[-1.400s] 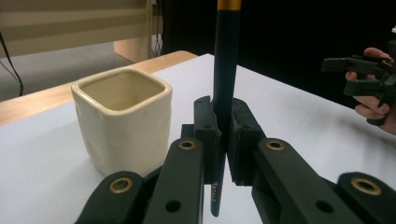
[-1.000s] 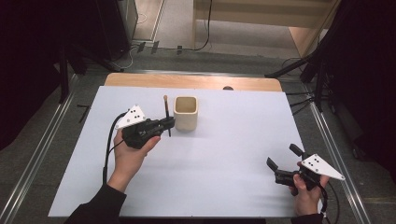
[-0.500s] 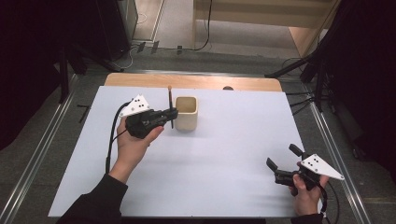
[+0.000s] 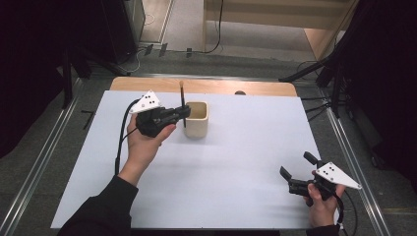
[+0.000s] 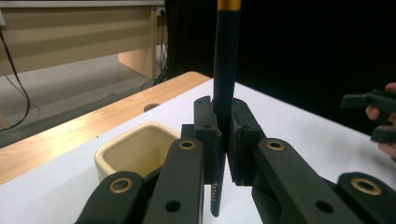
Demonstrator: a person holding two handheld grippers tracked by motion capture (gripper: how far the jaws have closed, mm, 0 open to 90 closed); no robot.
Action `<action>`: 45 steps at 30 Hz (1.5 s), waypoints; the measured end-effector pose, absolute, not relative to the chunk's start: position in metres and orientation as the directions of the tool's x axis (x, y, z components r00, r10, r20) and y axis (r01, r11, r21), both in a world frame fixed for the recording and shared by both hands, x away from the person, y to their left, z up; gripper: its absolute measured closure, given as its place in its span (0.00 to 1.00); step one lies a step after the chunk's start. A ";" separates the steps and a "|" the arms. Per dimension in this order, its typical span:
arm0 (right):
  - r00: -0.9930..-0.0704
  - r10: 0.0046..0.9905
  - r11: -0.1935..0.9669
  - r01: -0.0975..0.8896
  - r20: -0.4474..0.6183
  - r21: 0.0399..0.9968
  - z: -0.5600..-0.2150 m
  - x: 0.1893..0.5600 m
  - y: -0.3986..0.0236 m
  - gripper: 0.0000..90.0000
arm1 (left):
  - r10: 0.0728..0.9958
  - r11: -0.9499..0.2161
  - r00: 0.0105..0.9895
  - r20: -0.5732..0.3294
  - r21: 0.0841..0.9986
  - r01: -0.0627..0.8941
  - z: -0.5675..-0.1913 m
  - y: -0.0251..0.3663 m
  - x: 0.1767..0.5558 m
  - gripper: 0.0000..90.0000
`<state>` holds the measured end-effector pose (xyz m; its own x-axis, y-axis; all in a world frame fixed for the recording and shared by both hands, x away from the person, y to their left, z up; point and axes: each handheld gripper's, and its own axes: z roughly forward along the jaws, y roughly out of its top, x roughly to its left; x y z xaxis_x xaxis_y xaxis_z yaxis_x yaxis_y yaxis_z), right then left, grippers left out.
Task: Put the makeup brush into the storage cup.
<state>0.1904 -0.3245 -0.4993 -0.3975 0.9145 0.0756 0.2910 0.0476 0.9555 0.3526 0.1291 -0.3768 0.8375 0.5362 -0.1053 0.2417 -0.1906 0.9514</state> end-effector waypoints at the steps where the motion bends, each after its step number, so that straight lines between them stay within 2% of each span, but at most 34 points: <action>1: -0.398 0.914 0.048 0.291 0.076 0.955 -0.499 0.190 -0.325 0.00 | 0.539 -0.191 0.836 -0.101 0.952 0.238 -0.376 0.128 0.354 0.94; 15: -0.401 0.913 0.047 0.295 0.079 0.954 -0.501 0.191 -0.324 0.00 | 0.569 -0.171 0.815 -0.110 0.953 0.248 -0.375 0.119 0.380 0.94; 21: -0.402 0.912 0.046 0.297 0.081 0.954 -0.501 0.191 -0.324 0.00 | 0.586 -0.181 0.806 -0.086 0.955 0.233 -0.374 0.113 0.389 0.94; 45: -0.401 0.911 0.036 0.297 0.091 0.954 -0.503 0.191 -0.326 0.00 | 0.627 -0.171 0.775 -0.082 0.956 0.240 -0.392 0.092 0.417 0.93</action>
